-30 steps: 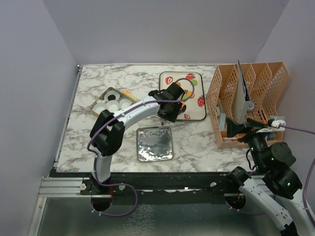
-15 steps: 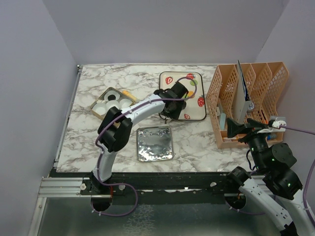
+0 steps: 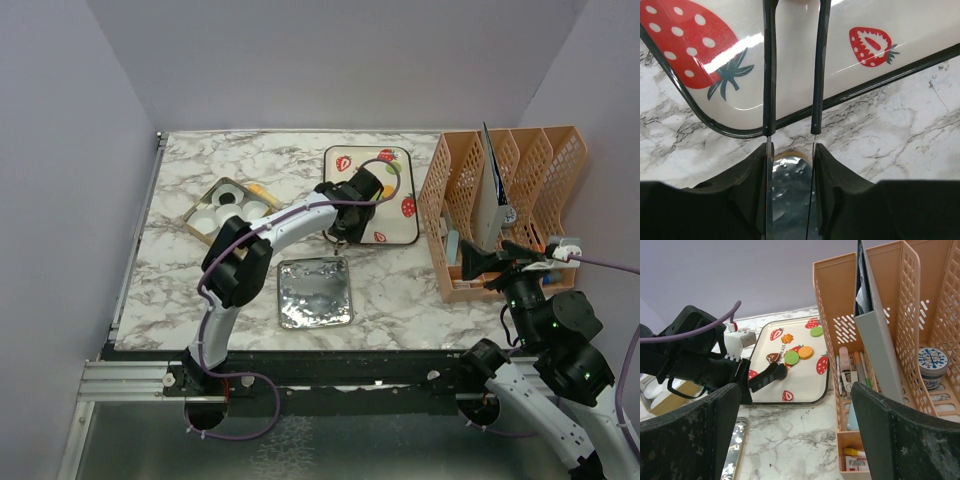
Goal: Pack the cookies
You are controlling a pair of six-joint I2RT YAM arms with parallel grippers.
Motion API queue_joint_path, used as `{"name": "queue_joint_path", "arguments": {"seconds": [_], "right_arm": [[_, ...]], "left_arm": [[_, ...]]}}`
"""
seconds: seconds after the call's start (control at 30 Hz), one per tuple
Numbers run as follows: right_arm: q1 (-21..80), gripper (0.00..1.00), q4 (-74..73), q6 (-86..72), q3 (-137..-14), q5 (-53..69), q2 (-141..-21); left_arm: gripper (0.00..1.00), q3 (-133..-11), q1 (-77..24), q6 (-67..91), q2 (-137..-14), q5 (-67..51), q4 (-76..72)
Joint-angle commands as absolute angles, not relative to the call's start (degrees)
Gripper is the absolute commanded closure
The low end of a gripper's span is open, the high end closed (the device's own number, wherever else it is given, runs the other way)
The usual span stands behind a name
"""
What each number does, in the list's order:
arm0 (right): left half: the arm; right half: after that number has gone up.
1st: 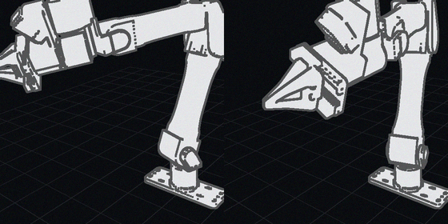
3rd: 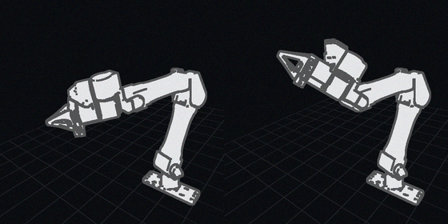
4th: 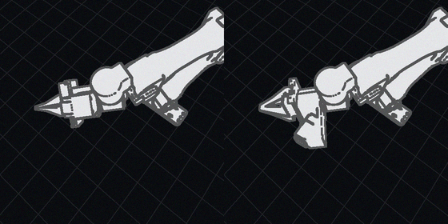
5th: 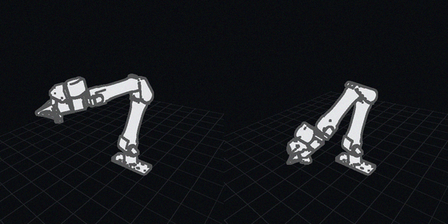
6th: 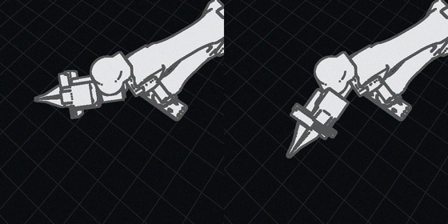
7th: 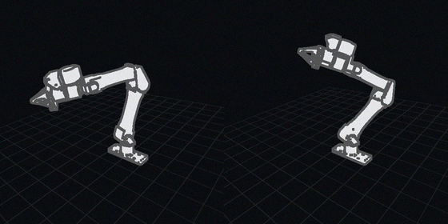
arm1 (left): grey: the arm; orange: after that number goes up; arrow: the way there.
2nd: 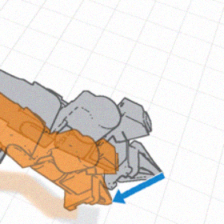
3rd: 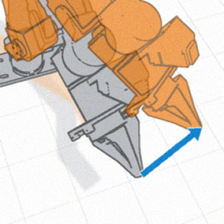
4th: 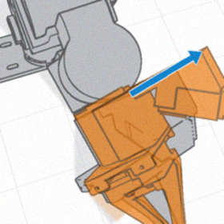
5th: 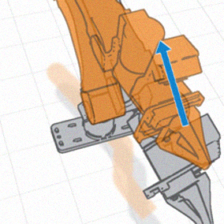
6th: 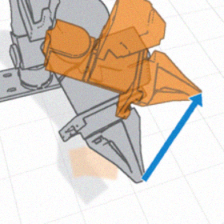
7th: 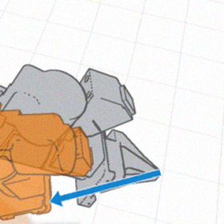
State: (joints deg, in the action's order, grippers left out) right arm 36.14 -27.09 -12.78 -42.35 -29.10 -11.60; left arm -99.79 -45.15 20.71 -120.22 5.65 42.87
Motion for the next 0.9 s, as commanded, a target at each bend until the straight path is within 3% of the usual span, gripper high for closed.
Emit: {"name": "queue_joint_path", "arguments": {"seconds": [0.0, 0.47, 0.87], "right_arm": [[36.12, 0.0, -27.51, -12.22, -41.87, -29.91, -10.96], [36.17, 0.0, -27.36, -12.13, -41.75, -29.64, -11.16], [36.13, 0.0, -27.22, -12.13, -41.75, -29.3, -11.09]], "left_arm": [[0.67, -98.2, -45.53, 20.76, -114.24, 7.27, 43.33], [0.78, -90.0, -44.3, 20.98, -103.85, 8.77, 44.48], [0.83, -80.35, -36.69, 21.5, -92.51, 9.03, 45.38]]}}
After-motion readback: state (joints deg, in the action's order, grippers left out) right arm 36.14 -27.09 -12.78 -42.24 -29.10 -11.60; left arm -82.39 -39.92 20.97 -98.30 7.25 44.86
